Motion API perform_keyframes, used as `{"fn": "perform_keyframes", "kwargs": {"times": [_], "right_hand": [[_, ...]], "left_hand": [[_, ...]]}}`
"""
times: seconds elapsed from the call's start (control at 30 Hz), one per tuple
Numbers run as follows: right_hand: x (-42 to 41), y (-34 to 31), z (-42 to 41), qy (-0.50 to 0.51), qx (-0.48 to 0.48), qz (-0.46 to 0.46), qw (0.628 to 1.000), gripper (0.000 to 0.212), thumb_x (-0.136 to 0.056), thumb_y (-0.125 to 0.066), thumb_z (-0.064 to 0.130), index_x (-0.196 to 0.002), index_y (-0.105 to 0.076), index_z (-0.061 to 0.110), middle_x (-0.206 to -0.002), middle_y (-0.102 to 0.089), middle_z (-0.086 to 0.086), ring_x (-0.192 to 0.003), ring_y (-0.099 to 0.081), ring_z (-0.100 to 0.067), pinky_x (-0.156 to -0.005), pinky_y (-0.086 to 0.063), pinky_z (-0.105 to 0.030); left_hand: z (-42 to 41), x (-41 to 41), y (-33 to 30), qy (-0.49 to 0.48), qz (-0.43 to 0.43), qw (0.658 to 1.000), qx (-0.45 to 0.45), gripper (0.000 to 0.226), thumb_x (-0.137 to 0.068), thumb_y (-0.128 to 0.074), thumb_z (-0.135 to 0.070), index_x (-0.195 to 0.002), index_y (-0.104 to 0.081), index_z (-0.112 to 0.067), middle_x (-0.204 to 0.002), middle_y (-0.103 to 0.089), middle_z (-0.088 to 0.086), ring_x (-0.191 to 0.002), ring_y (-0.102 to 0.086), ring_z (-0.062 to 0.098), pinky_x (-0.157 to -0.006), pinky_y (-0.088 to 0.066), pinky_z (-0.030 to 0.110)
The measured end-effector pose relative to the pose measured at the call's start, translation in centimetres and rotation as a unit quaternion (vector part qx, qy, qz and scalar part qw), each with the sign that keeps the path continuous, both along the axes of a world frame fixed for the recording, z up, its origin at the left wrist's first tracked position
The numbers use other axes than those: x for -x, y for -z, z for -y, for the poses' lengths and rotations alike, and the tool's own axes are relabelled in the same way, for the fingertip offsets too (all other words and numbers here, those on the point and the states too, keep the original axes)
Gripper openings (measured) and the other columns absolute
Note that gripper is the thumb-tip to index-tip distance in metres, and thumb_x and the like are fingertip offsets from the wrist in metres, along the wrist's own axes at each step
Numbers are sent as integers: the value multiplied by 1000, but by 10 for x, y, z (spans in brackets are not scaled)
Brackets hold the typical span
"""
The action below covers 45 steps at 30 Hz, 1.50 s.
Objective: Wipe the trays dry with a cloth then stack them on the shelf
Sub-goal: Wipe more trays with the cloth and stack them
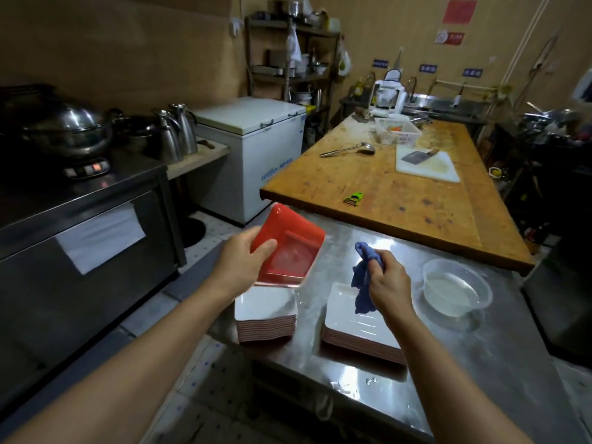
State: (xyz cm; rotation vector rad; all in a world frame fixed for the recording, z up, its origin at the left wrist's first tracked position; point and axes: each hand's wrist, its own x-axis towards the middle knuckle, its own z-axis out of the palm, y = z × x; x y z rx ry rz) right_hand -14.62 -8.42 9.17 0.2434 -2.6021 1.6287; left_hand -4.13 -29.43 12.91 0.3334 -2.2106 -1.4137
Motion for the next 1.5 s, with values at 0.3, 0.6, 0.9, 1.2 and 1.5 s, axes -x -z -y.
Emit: {"fn": "perform_keyframes", "kwargs": {"times": [0.3,0.6,0.9,1.2,1.5], "right_hand": [[-6,16,12,-34,12,15,999,18,-97,-43,14,-103,-59,17,-92,-66,-5,-85,-60,-22,-73,-43,-30],[-8,40,13,-40,-17,31,999,22,-96,-43,12,-109,-60,13,-95,-65,-5,-82,-58,-17,-65,-41,-26],[-2,62,8,-43,-16,46,998,21,-97,-42,15,-110,-59,15,-94,-64,-1,-78,-57,-8,-61,-39,-14],[12,77,-2,-21,-21,55,998,16,-96,-45,16,-101,-58,24,-77,-59,20,-72,-54,6,-59,-37,-11],[17,85,-15,-8,-1,64,998,16,-96,-45,15,-101,-58,24,-78,-60,19,-67,-56,16,-54,-38,-1]], "left_hand": [[11,-7,64,4,117,870,480,23,-97,-43,-32,-108,-56,-16,-96,-69,9,-87,-64,32,-65,-45,36],[-5,-10,100,93,153,838,516,15,-72,-70,1,-84,-62,-3,-71,-64,16,-62,-63,33,-46,-41,31],[-4,4,140,58,241,794,555,20,-88,-52,-6,-107,-53,-12,-101,-60,7,-90,-60,23,-60,-43,31],[9,19,160,51,293,807,511,22,-93,-52,-27,-109,-53,-12,-112,-56,2,-104,-54,19,-71,-44,31],[3,36,159,20,347,799,491,57,-89,-39,-62,-118,-52,-15,-120,-52,2,-115,-47,20,-80,-42,34]]}}
